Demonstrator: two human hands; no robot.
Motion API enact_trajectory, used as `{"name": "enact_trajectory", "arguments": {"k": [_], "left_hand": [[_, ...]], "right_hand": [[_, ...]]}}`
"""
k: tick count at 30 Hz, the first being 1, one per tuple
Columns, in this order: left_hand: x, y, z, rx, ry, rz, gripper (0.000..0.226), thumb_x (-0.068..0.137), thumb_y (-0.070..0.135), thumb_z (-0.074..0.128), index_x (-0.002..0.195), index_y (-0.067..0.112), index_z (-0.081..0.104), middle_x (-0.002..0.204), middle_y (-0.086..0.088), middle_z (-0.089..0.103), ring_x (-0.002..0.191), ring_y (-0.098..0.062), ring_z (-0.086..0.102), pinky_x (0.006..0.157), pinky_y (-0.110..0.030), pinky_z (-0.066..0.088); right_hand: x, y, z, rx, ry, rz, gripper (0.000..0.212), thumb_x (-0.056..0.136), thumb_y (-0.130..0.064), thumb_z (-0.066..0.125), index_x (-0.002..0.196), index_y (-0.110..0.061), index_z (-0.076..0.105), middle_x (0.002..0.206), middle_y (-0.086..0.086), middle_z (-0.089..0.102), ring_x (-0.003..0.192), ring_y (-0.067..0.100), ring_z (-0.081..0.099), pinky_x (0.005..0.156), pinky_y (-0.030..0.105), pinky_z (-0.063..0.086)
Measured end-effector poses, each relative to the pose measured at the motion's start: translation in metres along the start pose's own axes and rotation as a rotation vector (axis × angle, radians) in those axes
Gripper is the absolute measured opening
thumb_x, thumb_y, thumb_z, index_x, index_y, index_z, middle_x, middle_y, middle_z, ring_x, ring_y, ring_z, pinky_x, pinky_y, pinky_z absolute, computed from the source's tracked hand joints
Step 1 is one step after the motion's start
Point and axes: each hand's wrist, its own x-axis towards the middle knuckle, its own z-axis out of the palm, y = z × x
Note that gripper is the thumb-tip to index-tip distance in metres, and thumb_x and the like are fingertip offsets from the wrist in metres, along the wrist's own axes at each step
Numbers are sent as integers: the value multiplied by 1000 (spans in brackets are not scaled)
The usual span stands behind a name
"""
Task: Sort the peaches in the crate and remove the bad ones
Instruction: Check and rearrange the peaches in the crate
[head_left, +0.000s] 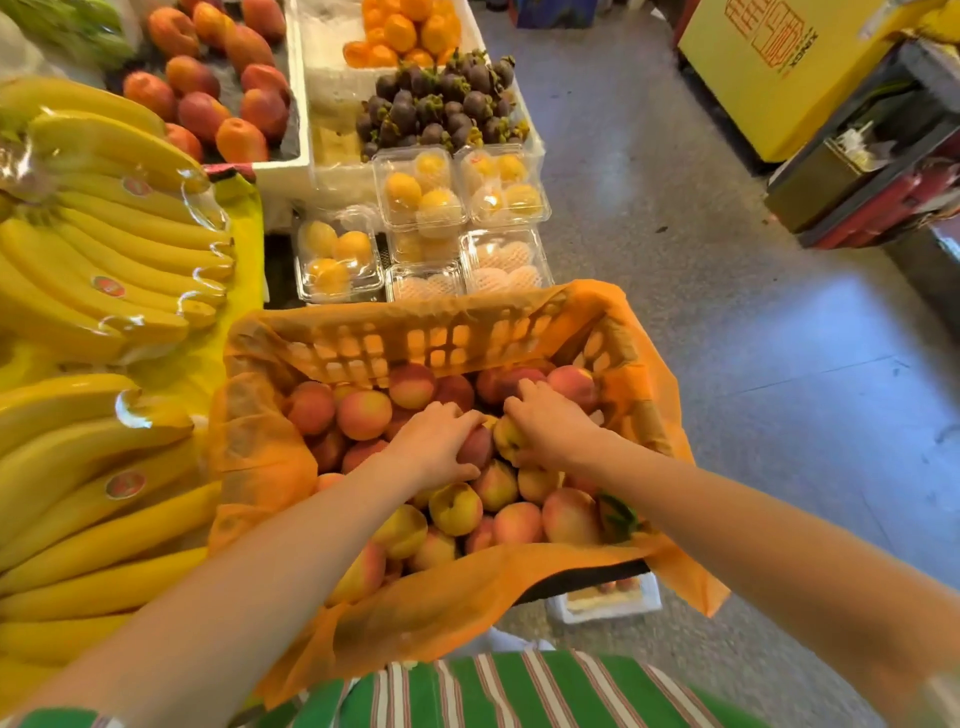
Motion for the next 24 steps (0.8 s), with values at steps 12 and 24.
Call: {"name": "enact_trajectory", "arguments": {"k": [12,24], "left_hand": [[-5,-25,-7,-640,97,-138,70,70,33,84,126,21,43,125,-1,51,110,-19,54,90,-36,48],[-52,-29,-40,-1697,-34,-188,47,76,24,56,123,17,59,125,-14,60,110,-28,60,88,-38,54]], "right_hand": [[2,19,-1,501,67,4,61,73,-45,78,117,-14,49,112,6,59,100,23,58,78,36,49],[-20,13,-34,1785,-419,214,55,97,-57,36,121,-12,57,105,16,65,79,19,62,70,25,50]]}}
